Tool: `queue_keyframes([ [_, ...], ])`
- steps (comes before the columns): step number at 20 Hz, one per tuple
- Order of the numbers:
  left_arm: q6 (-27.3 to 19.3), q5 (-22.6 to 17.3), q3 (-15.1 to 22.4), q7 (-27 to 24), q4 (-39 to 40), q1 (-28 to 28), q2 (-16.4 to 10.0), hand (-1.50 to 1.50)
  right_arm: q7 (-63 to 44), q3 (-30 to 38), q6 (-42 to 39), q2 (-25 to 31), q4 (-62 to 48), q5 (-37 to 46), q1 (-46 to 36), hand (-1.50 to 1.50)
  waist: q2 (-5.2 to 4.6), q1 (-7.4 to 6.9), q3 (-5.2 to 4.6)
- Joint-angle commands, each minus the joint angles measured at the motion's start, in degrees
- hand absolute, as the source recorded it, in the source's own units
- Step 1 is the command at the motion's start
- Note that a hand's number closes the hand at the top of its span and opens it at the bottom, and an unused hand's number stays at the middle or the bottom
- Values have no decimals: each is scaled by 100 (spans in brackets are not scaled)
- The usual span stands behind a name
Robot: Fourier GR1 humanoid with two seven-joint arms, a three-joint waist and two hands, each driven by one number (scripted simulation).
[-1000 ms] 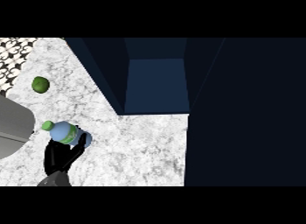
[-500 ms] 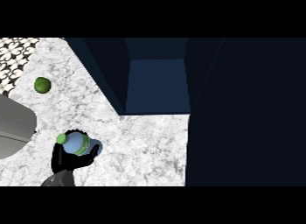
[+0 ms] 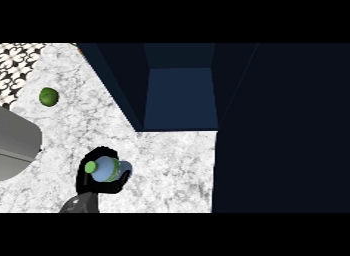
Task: Pick up the bottled water, place it into the cabinet and close the cabinet
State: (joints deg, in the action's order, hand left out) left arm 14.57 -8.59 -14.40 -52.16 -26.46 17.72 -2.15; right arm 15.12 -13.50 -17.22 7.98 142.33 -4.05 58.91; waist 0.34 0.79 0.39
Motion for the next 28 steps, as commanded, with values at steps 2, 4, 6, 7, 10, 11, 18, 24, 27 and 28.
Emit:
queue_keyframes([
  [2,212,-563,452,403,-54,463,207,150,-461,106,10,105,675,-505,98,-150,-20,3,-41],
  [4,26,-836,813,579,-334,453,210,150,-446,-184,140,-112,386,-269,-69,-150,-12,-37,-39],
  [6,-369,-1293,1279,850,-719,318,212,150,-12,21,-114,16,190,-356,235,-150,28,-7,-32],
  [7,-565,-1417,1534,993,-770,483,212,150,-269,-92,37,-90,200,-300,-174,-150,5,-35,-36],
  [10,-1112,-1969,2136,1041,-1057,560,214,150,-16,-72,-90,-73,271,-301,165,-150,5,65,-40],
  [11,-1065,-1881,2299,1352,-1582,241,214,150,-204,23,-123,42,589,-492,327,-150,31,-16,-34],
  [18,-2827,-1667,3069,2275,-2690,913,215,150,-327,-60,109,-193,98,-283,-295,-150,-10,-48,-36],
  [24,-3683,-2021,3533,2697,-2634,1657,215,150,-581,270,55,-65,632,-592,-258,-150,-34,33,-40],
  [27,-4140,-1989,3756,2739,-2161,2155,215,150,-101,629,-179,-10,130,-836,-216,-150,-39,123,-37],
  [28,-4419,-2098,3923,2931,-2076,2496,215,150,-215,714,-142,-10,-112,-852,-557,-150,-58,131,-36],
])
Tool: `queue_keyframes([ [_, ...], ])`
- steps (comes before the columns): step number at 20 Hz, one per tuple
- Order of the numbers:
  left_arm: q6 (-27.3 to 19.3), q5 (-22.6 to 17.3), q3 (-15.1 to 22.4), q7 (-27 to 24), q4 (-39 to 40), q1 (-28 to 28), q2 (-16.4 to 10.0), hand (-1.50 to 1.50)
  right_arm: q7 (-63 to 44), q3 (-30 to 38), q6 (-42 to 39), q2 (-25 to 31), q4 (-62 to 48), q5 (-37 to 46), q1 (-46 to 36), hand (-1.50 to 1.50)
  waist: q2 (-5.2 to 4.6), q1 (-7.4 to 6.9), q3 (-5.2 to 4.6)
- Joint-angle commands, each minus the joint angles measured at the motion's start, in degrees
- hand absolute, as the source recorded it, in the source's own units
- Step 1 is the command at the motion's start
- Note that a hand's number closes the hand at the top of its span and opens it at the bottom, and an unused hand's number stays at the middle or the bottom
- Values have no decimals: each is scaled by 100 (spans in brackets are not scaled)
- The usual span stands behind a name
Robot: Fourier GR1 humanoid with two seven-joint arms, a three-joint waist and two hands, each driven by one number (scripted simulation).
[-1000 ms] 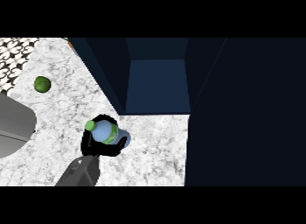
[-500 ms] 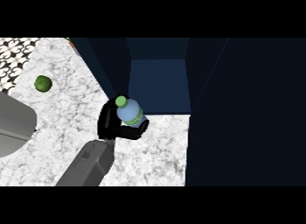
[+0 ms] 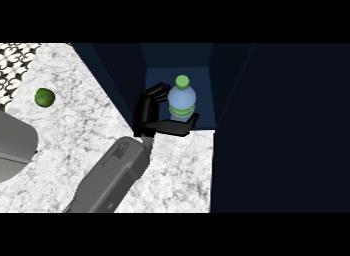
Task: Pick up the bottled water, place it into the cabinet and close the cabinet
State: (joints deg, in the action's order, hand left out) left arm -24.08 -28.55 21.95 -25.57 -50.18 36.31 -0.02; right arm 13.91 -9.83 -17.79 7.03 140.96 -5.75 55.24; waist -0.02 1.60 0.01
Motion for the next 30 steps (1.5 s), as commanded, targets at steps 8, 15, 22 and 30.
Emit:
queue_keyframes([
  [8,-636,-611,-106,272,1687,1628,2,150,-222,438,-211,82,400,-834,58,-150,-61,183,-3],
  [15,-1060,99,-106,340,3128,2496,2,150,-1,450,-309,-19,12,-712,-309,-150,-120,249,1],
  [22,-1112,-217,-792,-123,3761,2521,-125,150,-11,570,-527,80,177,-822,-132,-150,-145,251,-9],
  [30,-1537,177,-610,-388,4399,2906,-201,-150,26,633,-609,93,158,-863,-202,-150,-193,380,-8],
])
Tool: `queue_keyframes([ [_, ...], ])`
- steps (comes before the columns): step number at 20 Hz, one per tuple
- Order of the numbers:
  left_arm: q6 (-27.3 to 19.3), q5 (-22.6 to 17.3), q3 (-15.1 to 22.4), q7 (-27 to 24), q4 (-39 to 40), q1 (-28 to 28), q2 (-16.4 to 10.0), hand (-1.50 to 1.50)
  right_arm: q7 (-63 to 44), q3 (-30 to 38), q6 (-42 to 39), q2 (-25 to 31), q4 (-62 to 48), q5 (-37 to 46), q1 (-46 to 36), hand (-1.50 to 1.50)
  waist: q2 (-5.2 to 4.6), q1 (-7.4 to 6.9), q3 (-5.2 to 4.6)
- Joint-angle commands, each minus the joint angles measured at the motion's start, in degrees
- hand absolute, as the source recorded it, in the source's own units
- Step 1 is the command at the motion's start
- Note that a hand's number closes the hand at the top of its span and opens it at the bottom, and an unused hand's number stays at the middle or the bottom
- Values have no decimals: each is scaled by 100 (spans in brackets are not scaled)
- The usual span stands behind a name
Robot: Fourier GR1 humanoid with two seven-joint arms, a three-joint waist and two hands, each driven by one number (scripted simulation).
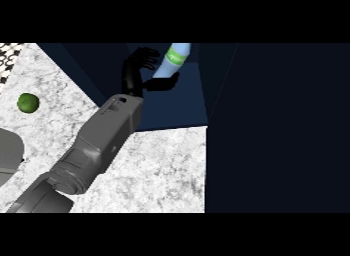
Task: Pick up the bottled water, place it into the cabinet and close the cabinet
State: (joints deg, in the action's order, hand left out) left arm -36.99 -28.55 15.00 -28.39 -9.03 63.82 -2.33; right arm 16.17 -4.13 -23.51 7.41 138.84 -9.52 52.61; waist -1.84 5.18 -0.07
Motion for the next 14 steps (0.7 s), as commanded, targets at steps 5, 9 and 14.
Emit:
queue_keyframes([
  [5,-320,268,85,-262,438,339,-139,-150,-79,41,-116,32,129,-486,13,-150,-26,65,1],
  [9,-144,154,-60,-176,448,428,-48,-150,-89,-165,-234,39,425,-365,327,-150,-15,139,-8],
  [14,617,12,-243,-565,122,461,-91,-150,-78,-247,-209,-17,266,-279,212,-150,-3,46,-10],
])
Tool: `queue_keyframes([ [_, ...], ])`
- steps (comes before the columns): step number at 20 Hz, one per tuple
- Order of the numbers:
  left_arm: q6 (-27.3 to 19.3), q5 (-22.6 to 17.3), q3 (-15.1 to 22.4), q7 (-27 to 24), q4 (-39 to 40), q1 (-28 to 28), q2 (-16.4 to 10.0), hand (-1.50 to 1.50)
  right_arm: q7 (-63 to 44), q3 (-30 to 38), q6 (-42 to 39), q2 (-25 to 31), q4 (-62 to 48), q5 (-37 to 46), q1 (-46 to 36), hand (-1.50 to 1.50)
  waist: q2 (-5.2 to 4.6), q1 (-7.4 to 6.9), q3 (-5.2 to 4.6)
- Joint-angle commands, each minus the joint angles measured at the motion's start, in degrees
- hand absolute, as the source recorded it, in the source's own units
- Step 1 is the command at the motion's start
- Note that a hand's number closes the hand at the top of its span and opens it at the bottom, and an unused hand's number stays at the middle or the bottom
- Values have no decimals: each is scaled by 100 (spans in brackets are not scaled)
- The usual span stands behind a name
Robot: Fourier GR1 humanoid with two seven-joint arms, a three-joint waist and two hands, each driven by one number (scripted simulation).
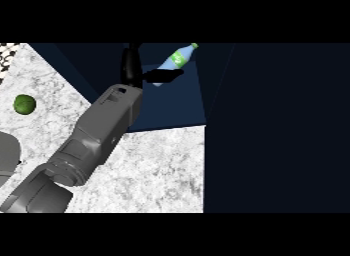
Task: Pick up the bottled water, place it into the cabinet and close the cabinet
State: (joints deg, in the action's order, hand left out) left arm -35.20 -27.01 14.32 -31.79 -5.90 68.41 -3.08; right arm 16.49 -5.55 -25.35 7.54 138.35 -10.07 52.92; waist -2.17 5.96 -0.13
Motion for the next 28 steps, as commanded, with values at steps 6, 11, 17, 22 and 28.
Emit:
queue_keyframes([
  [6,1204,-349,-463,-690,-490,118,51,-150,-126,-12,-74,32,163,-332,18,-150,69,-187,5],
  [11,1356,-290,-504,-866,-496,45,245,-150,-325,29,-48,59,673,-449,407,-150,134,-309,7],
  [17,1272,-471,-319,-718,-1088,-342,305,-150,-481,-192,68,-85,790,-351,463,-150,212,-376,10],
  [22,1442,-631,94,-507,-1907,-1037,307,-150,-614,-310,116,-125,770,-291,414,-150,257,-469,10],
  [28,1905,-799,668,-334,-3246,-2054,308,-150,-684,-371,344,-210,450,-73,47,-150,286,-624,12],
])
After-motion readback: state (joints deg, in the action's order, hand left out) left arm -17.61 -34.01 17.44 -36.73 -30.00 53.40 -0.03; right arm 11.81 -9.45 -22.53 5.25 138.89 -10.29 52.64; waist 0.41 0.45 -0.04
